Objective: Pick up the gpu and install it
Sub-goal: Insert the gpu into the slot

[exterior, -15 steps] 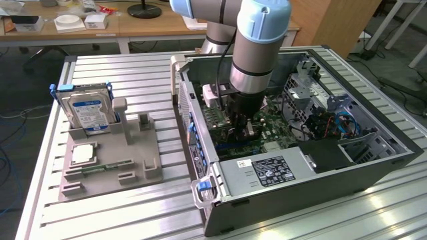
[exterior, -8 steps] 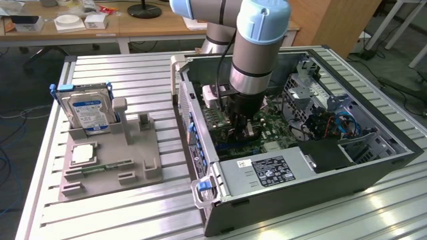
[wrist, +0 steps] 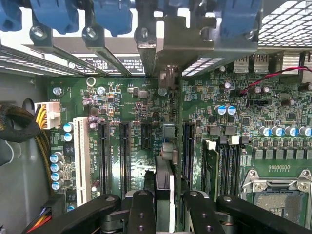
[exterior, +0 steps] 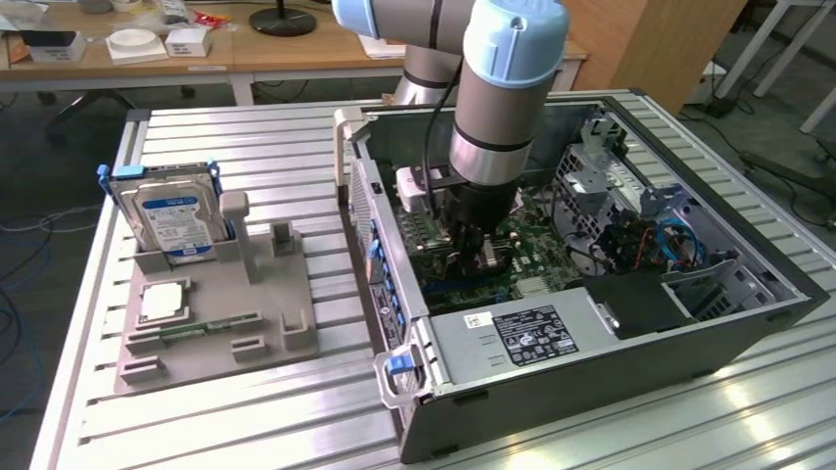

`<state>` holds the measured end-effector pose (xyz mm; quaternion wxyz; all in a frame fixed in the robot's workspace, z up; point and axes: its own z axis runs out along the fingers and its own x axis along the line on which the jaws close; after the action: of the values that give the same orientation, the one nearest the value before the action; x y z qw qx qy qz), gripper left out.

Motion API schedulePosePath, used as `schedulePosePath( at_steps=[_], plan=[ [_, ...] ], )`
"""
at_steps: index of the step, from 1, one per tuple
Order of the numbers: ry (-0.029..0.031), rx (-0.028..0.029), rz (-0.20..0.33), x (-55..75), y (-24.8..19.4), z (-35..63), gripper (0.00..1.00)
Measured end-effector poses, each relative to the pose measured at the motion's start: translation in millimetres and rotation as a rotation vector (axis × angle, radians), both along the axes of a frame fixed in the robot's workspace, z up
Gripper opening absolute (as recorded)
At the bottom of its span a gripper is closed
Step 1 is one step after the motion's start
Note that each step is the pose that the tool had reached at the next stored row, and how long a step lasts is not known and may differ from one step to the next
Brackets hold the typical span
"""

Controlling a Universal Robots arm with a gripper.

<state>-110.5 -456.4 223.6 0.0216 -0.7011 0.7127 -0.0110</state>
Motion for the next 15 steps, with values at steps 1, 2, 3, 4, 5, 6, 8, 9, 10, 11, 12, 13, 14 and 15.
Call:
schedulePosePath(
  at_steps=[1, 2, 3, 4, 5, 6, 8, 9, 10, 11, 12, 13, 14, 15],
  plan=[
    [0.0000, 0.0000, 0.000, -0.1, 0.0, 0.0, 0.27],
    [-0.0001, 0.0000, 0.000, -0.3, 0.0, 0.0, 0.27],
    [-0.0002, 0.0000, 0.000, -0.6, 0.1, 0.0, 0.27],
    [-0.0004, 0.0001, 0.000, -1.1, 0.0, 0.0, 0.27],
    [-0.0008, 0.0002, 0.000, -1.6, 0.0, -0.1, 0.27],
    [-0.0010, 0.0001, 0.000, -1.9, 0.0, -0.1, 0.27],
    [-0.0007, 0.0000, 0.000, -2.0, 0.0, 0.0, 0.27],
    [-0.0005, -0.0001, 0.000, -2.1, 0.0, 0.0, 0.27],
    [-0.0005, -0.0001, 0.000, -2.2, 0.0, 0.0, 0.27],
    [-0.0005, -0.0001, 0.000, -2.2, 0.0, 0.0, 0.27],
    [-0.0005, -0.0001, 0.000, -2.2, 0.0, 0.0, 0.27],
    [-0.0005, 0.0000, 0.000, -2.2, 0.0, 0.0, 0.27],
    [-0.0007, -0.0002, 0.000, -2.2, 0.0, -0.1, 0.27],
    [-0.0006, -0.0006, 0.000, -2.3, -0.1, -1.2, 0.27]
  ],
)
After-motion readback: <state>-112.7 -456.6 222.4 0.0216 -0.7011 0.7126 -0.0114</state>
